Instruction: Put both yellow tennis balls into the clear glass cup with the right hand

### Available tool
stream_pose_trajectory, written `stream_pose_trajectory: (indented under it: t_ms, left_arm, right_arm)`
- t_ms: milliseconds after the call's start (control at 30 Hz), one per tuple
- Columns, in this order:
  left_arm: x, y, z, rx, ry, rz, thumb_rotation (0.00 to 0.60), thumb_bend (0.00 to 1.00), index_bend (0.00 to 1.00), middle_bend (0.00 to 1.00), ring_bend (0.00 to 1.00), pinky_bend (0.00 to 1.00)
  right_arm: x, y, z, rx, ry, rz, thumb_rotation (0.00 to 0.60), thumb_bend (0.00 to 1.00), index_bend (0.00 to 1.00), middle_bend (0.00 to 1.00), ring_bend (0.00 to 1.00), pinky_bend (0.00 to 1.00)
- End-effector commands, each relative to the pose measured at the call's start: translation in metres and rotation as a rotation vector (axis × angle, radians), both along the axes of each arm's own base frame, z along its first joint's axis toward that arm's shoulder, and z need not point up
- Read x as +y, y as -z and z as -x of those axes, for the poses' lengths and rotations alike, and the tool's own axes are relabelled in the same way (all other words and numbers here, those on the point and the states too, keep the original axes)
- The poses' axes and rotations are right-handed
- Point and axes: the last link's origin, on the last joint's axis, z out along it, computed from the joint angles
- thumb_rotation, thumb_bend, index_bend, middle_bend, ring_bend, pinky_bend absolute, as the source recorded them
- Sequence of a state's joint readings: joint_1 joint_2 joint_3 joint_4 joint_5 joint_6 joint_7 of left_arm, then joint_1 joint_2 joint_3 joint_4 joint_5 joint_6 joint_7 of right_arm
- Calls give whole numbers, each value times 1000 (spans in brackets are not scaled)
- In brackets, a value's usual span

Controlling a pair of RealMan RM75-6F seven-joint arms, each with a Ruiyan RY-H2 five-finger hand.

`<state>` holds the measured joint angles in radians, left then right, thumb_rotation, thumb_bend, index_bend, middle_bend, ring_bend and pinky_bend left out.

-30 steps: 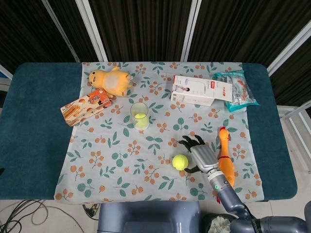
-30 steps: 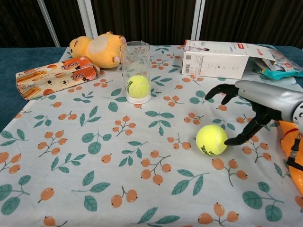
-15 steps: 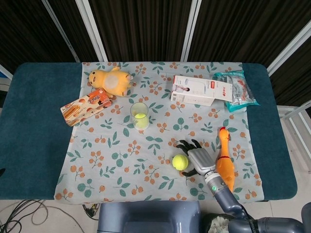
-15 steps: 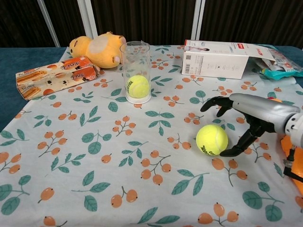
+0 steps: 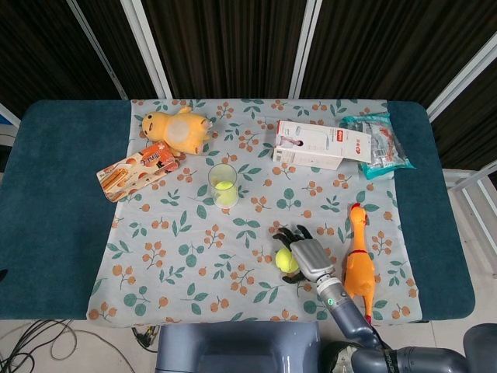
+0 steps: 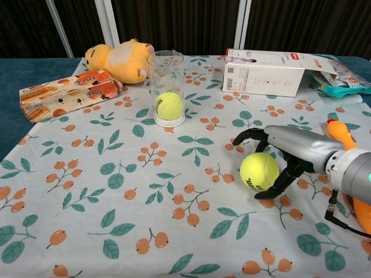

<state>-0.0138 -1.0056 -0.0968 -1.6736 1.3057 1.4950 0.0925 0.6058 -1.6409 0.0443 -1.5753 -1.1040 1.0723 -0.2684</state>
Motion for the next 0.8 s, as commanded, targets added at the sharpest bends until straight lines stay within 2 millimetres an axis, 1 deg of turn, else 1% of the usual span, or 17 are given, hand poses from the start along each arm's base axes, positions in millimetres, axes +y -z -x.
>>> stream_pose_trajectory:
  t_ms: [33, 133, 200, 300, 333, 367, 433, 467, 533, 633, 800]
  left_arm:
    - [0, 0, 0, 0, -1, 1, 600, 63, 57, 0, 0, 60]
    - [0, 0, 0, 0, -1, 1, 600, 63, 64, 0, 0, 67]
    - [0, -1, 0, -1, -2, -1, 600, 63, 68, 0, 0, 73]
    - [0, -1, 0, -2, -5, -2, 600, 63, 77, 0, 0, 82]
    - [0, -1, 1, -2, -6, -2, 600, 64, 81, 0, 0, 85]
    - [0, -1, 1, -2, -6, -1, 600, 64, 84, 0, 0, 87]
    - [0, -1, 0, -1, -5, 1, 600, 63, 91, 0, 0, 89]
    - [-1, -1, 1, 0, -4, 3, 600, 63, 92, 0, 0, 89]
    - [-1, -1, 1, -1, -7, 8, 600, 63, 101, 0, 0, 91]
    - [-1, -2, 1, -2, -8, 7, 600, 64, 107, 0, 0, 93]
    - [-1, -2, 1, -4, -10, 5, 600, 64, 115, 0, 0, 94]
  right_arm:
    - [-1, 3, 1, 10, -1, -2, 600, 186, 253, 196, 342, 31]
    - [-2, 5, 2, 21, -3, -3, 600, 187, 298, 236, 369, 40]
    - [-4, 5, 2, 24, -4, 4, 600, 204, 332, 269, 396, 50]
    - [-6, 3, 2, 19, 0, 23, 600, 287, 384, 317, 446, 77]
    - [-6, 3, 1, 17, 0, 28, 600, 333, 423, 340, 473, 92]
    - [-6, 3, 1, 15, 1, 32, 600, 382, 482, 367, 507, 117]
    - [-7, 2, 0, 10, 2, 44, 600, 450, 578, 401, 558, 170]
    - [-8, 1, -1, 7, 5, 51, 600, 476, 608, 413, 575, 200]
    - [-9, 0, -2, 0, 9, 68, 600, 509, 642, 433, 591, 256]
    - [-11, -3, -4, 1, 7, 80, 600, 532, 674, 450, 617, 333]
    - [-17, -11, -10, -12, 2, 90, 600, 548, 693, 457, 665, 436]
